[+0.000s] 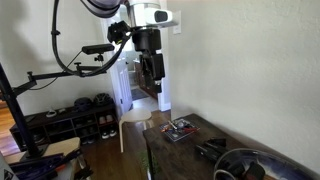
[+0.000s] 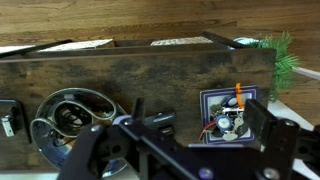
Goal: Pick the object and put it on the plate
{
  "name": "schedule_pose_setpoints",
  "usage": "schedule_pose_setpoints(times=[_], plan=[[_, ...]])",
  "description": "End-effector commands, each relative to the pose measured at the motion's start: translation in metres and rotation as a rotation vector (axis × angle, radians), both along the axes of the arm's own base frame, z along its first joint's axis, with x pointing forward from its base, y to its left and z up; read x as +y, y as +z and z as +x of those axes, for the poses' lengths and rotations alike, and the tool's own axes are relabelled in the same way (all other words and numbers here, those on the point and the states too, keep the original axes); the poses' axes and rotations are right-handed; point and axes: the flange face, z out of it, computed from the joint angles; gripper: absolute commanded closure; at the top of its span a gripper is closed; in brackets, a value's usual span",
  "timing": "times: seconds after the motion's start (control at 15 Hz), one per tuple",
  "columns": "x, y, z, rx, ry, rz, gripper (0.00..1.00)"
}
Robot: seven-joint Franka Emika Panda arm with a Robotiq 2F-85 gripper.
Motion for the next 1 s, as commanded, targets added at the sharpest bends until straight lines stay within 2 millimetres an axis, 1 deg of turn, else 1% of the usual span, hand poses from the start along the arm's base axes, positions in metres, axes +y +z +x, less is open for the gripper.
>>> schedule_pose_setpoints(times=[0.0,0.13,0.2,0.27,0.4,0.8,0.93], plan=[[-0.006,-0.020,0.026,-0.008,-0.063,-0.031,0.00],[-0.007,-0.027,0.035,0.005,-0.079,-0.033,0.00],[-0.007,-0.027,0.037,0.012,-0.080,-0.034,0.00],[-0.006,-0.028,0.028,0.019,-0.054,-0.015,0.00],[-0.006,-0.032,0.031,0.028,-0.053,-0.014,0.00],[-0.006,-0.031,0.031,0.027,-0.053,-0.014,0.00],[-0.005,-0.038,0.037,0.033,-0.074,-0.003,0.00]])
